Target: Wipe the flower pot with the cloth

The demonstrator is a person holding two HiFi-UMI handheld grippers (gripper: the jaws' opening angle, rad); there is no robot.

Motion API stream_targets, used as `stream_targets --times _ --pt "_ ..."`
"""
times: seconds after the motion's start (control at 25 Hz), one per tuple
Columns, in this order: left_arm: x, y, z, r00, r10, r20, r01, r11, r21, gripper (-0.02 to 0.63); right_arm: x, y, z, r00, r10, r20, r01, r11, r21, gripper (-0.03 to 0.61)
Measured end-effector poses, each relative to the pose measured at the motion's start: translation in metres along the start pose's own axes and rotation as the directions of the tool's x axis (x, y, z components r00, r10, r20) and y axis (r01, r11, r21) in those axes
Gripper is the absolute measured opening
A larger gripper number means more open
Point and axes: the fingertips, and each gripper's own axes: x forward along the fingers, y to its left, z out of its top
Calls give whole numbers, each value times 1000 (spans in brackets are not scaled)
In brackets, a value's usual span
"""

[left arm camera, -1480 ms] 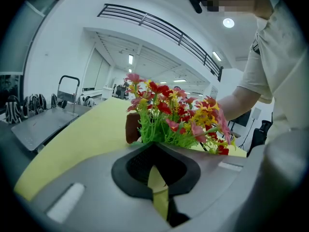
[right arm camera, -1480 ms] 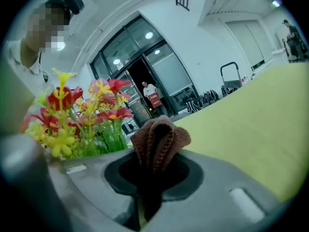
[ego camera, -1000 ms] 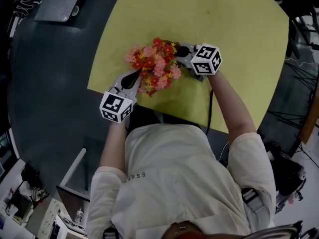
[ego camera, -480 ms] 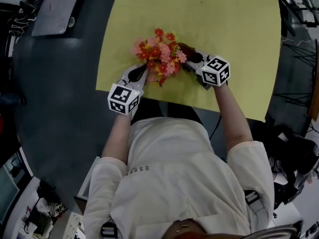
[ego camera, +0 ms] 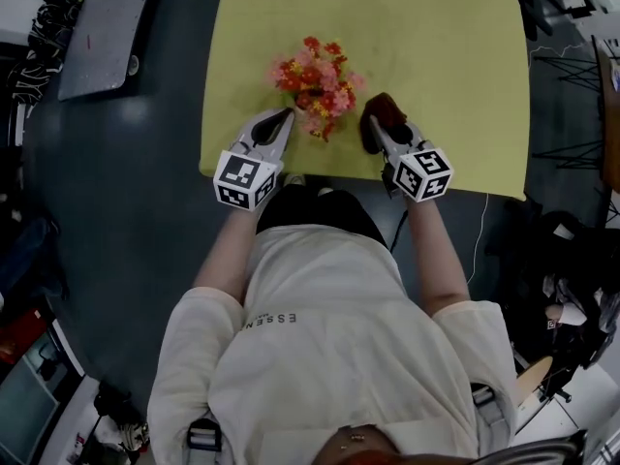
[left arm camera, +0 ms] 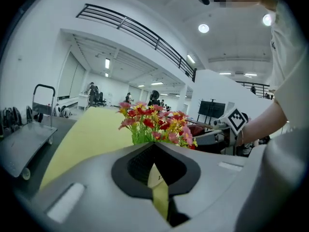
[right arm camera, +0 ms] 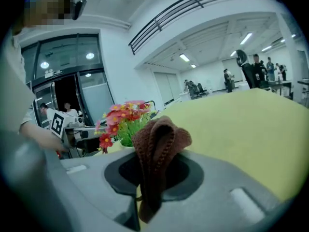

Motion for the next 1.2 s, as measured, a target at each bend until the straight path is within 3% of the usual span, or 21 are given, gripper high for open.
stream_targets --times 0.12,0.32,0.64,0.88,1.2 --pt "-16 -8 8 999 34 36 -34 999 -1 11 -23 13 -5 998 -48 33 48 999 -3 55" --pt "-41 -27 8 992 109 69 -108 994 -11 9 -45 38 -9 996 -70 51 75 991 -110 55" --pt "-85 -26 -8 988 142 57 -141 990 -14 9 -34 113 -30 1000 -1 24 6 984 -176 55" --pt "-93 4 0 998 47 36 -48 999 16 9 1 157 -51 1000 -15 -24 10 986 -166 55" --pt "-109 92 12 995 -95 -16 95 995 28 9 85 193 -47 978 -204 -39 200 976 -86 55"
